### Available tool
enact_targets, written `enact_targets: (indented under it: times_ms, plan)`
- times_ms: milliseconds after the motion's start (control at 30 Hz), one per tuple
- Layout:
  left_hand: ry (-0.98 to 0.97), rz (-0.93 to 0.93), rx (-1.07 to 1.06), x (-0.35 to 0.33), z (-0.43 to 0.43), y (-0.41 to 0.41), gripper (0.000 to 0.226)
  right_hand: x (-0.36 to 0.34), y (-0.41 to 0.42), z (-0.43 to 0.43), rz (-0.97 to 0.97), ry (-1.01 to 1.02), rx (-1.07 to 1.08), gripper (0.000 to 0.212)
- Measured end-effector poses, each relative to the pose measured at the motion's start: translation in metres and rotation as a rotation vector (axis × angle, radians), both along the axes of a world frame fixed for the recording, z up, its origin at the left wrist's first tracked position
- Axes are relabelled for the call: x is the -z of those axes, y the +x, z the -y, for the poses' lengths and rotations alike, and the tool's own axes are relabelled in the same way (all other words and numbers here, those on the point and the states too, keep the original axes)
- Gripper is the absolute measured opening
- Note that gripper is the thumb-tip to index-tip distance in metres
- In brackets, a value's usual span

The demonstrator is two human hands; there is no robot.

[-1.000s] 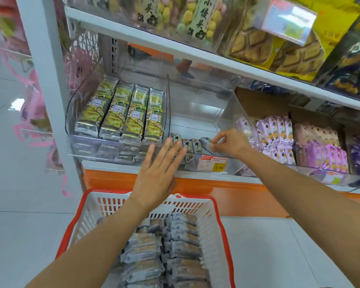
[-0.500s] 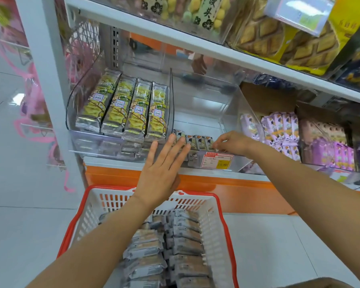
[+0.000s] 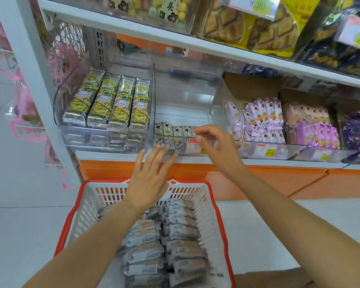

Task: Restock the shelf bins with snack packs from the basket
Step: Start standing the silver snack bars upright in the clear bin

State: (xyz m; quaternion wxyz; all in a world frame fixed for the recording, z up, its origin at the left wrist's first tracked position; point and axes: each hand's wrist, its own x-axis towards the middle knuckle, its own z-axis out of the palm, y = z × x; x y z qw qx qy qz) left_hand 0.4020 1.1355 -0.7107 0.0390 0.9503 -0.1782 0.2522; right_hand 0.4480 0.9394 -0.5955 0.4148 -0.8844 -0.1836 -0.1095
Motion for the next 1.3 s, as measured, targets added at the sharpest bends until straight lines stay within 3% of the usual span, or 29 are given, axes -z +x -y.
enact_targets:
  times_ms: [100,167,300,433,567,967,1033,1167,1300]
  plan:
    - [-0.005,-0.074,0.023,0.012,0.001,-0.009,0.056,0.025,-0.023,0.003,0.121,-0.006,-0.015,0.017]
    - [0.026,-0.145,0.045,0.024,0.001,-0.010,0.056,0.045,-0.035,0.005,0.104,-0.001,-0.017,0.016]
    - [0.137,-0.374,0.029,0.043,0.000,-0.006,0.064,0.102,-0.057,0.007,-0.108,-0.064,-0.058,0.018]
    - [0.272,-0.606,-0.043,0.064,-0.001,-0.005,0.070,0.171,-0.069,0.013,-0.392,-0.271,-0.030,0.018]
    - [0.290,-0.722,-0.098,0.081,-0.003,-0.002,0.076,0.216,-0.077,0.016,-0.538,-0.473,-0.064,0.023]
    - [0.191,-0.598,-0.067,0.115,-0.010,-0.004,0.089,0.264,-0.078,0.010,-0.483,-0.965,-0.207,0.047]
    - [0.195,-0.623,-0.078,0.111,-0.008,-0.004,0.088,0.259,-0.078,0.014,-0.494,-0.896,-0.198,0.043]
    - [0.178,-0.688,-0.101,0.092,-0.001,-0.003,0.074,0.227,-0.070,0.025,-0.597,-0.482,0.006,0.030]
    - [-0.031,-0.725,-0.089,0.072,0.009,-0.005,0.053,0.181,-0.066,0.035,-0.610,-0.115,0.140,0.034]
